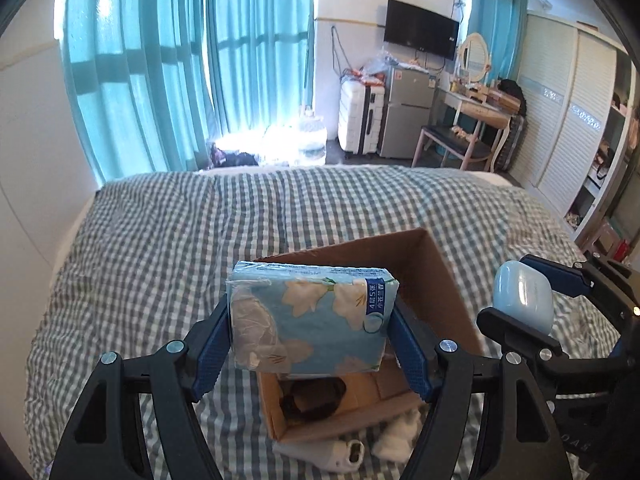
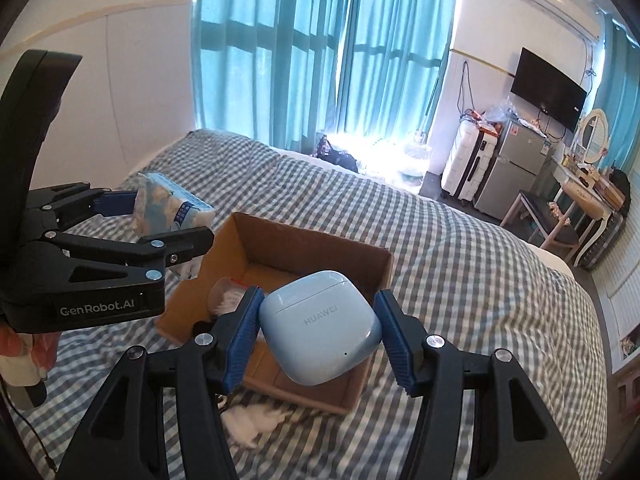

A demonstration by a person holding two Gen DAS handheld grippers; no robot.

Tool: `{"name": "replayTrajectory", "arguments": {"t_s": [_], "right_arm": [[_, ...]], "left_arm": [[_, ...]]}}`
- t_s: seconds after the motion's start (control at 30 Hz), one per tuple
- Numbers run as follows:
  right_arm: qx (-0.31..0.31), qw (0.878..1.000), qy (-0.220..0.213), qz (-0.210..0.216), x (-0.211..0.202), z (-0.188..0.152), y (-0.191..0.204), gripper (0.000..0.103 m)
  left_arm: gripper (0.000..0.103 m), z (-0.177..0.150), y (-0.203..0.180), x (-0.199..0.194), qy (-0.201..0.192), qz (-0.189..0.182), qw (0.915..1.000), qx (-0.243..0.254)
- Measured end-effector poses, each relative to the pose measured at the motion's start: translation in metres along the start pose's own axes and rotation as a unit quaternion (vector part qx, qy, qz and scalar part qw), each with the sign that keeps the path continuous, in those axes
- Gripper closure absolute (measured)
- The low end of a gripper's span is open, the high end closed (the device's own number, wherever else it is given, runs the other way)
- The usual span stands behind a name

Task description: Organize objects

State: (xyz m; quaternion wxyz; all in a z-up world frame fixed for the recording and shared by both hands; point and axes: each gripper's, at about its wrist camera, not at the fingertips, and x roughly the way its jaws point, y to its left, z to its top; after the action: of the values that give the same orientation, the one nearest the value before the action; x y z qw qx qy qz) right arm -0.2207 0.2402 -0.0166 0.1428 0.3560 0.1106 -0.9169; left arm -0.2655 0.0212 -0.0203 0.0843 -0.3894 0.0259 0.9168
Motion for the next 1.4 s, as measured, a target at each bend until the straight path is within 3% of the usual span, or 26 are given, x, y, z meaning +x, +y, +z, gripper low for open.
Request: {"name": "replayTrajectory", "arguments": {"t_s": [0.23, 0.63, 1.03, 1.13, 1.2, 1.3, 1.4], "right_arm": [[0.001, 0.999, 0.030, 0.015, 0.059, -0.002, -0.009, 0.046], [-0.042, 0.998, 0.056, 0.007, 0.121, -0.024, 0.005, 0.046], [-0.067, 0.995, 0.075, 0.009, 0.133, -0.041, 0.017, 0.046], [-0.071, 0.995, 0.076, 0.010, 0.131, -0.040, 0.018, 0.046], [-0.070, 0.995, 0.077, 0.011, 0.127, -0.041, 0.019, 0.046], [-0.069, 0.995, 0.070, 0.010, 0.117, -0.040, 0.020, 0.034], [-0.065, 0.996, 0.057, 0.008, 0.102, -0.036, 0.019, 0.030]], "left_arm": [[0.028, -0.002, 0.004, 0.054, 0.037, -0.018, 0.9991, 0.004], [0.028, -0.006, -0.001, 0.103, 0.048, 0.013, 0.9981, 0.036], [0.027, -0.010, -0.010, 0.122, 0.060, 0.011, 0.9966, 0.055], [0.023, -0.011, -0.010, 0.118, 0.057, 0.014, 0.9965, 0.059], [0.015, -0.011, -0.011, 0.115, 0.056, 0.024, 0.9961, 0.064], [0.013, -0.009, -0.014, 0.103, 0.048, 0.025, 0.9959, 0.073], [0.012, -0.006, -0.017, 0.088, 0.043, 0.036, 0.9953, 0.079]]}}
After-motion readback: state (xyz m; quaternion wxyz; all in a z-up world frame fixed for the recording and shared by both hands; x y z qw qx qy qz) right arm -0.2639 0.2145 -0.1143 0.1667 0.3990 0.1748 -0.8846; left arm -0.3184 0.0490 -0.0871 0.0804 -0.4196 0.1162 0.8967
